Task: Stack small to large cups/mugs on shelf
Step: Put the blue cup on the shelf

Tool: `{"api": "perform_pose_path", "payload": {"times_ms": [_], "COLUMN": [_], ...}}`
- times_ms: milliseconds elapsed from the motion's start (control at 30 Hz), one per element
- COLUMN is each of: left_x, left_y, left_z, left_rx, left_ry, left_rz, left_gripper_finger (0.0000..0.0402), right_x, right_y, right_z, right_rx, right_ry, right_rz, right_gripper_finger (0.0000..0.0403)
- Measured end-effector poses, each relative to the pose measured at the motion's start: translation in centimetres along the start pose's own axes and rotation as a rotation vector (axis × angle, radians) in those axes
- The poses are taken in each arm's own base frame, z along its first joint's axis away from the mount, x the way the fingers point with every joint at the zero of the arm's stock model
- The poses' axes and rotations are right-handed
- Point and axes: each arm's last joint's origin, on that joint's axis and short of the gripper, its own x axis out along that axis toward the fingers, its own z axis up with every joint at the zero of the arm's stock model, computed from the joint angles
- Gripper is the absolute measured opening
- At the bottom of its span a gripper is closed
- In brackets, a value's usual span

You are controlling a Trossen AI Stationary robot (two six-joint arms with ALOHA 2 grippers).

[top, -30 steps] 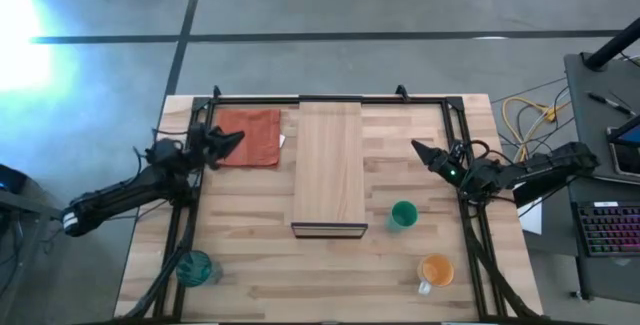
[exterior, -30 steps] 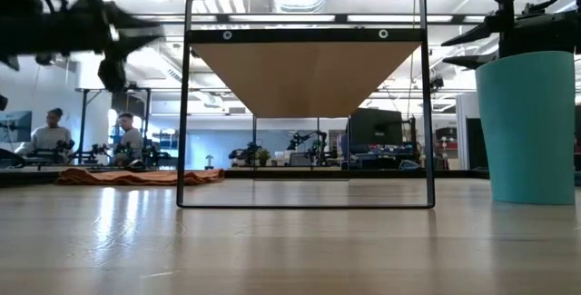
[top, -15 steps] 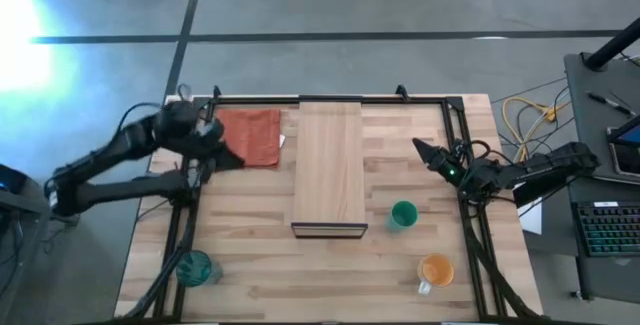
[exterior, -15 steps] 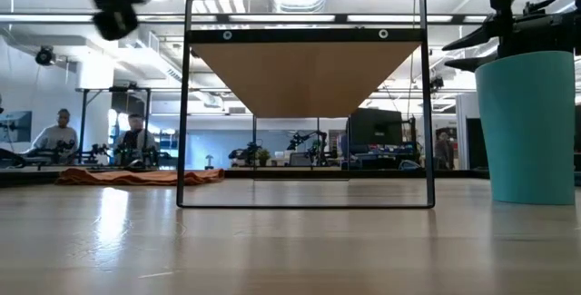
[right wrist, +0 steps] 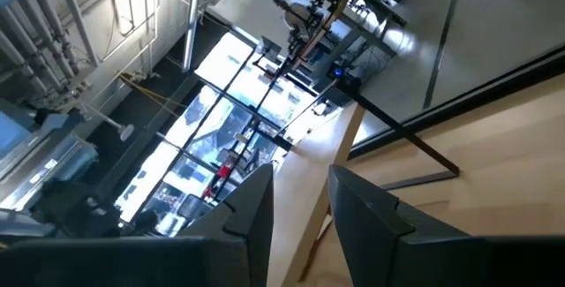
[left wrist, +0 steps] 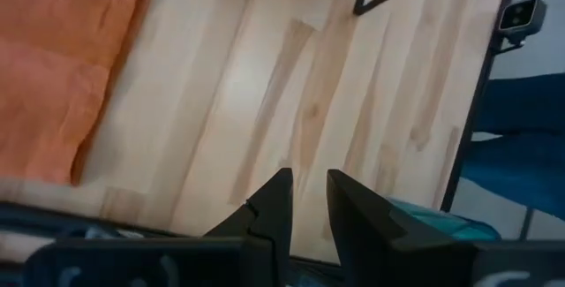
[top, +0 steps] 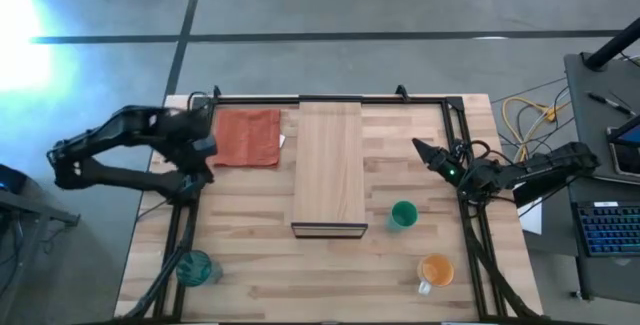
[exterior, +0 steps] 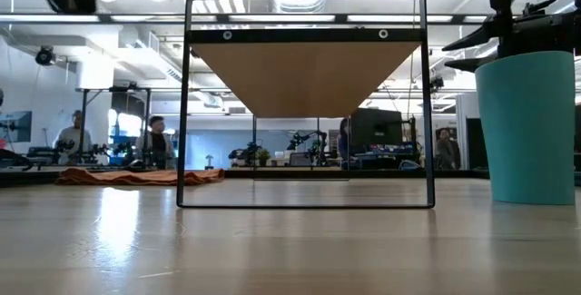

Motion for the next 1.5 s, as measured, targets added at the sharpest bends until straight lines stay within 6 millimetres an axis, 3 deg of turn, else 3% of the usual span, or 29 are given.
{"api": "perform_pose_path", "payload": {"times_ms": [167, 300, 467, 567, 800, 1100, 1333, 1500], "left_x": [-0.3, 0.7, 3.8, 5.8, 6.9, 6.9, 6.2, 6.9], "left_y": [-2.1, -5.1, -9.8, -11.8, -13.0, -12.9, -12.7, -13.4], "left_z": [-1.2, -1.2, -2.5, -3.3, -4.4, -6.0, -6.0, -6.0], "left_rx": [-0.032, 0.069, 0.247, 0.235, 0.137, 0.296, 0.292, 0.282], "left_ry": [-0.036, -0.025, 0.138, 0.143, 0.184, 0.346, 0.373, 0.389], "left_rz": [-0.03, -0.101, -0.053, 0.044, 0.118, 0.153, 0.108, 0.077], "left_gripper_finger": [0.0058, 0.0058, 0.0058, 0.0058, 0.0058, 0.0058, 0.0079, 0.0101], "right_x": [0.0, 0.0, 0.0, 0.0, 0.1, 0.1, 0.1, 0.1], "right_y": [0.0, 0.0, 0.0, -0.1, -0.3, -0.3, -0.4, -0.5], "right_z": [0.0, 0.0, 0.0, -0.1, -0.3, -0.4, -0.5, -0.6], "right_rx": [-0.008, -0.009, -0.01, -0.016, -0.027, -0.031, -0.044, -0.052], "right_ry": [0.001, 0.001, 0.002, 0.003, 0.016, 0.025, 0.037, 0.041], "right_rz": [-0.002, -0.002, -0.002, -0.005, -0.02, -0.025, -0.028, -0.033], "right_gripper_finger": [0.0105, 0.0105, 0.0105, 0.0105, 0.0105, 0.0105, 0.0105, 0.0105]}}
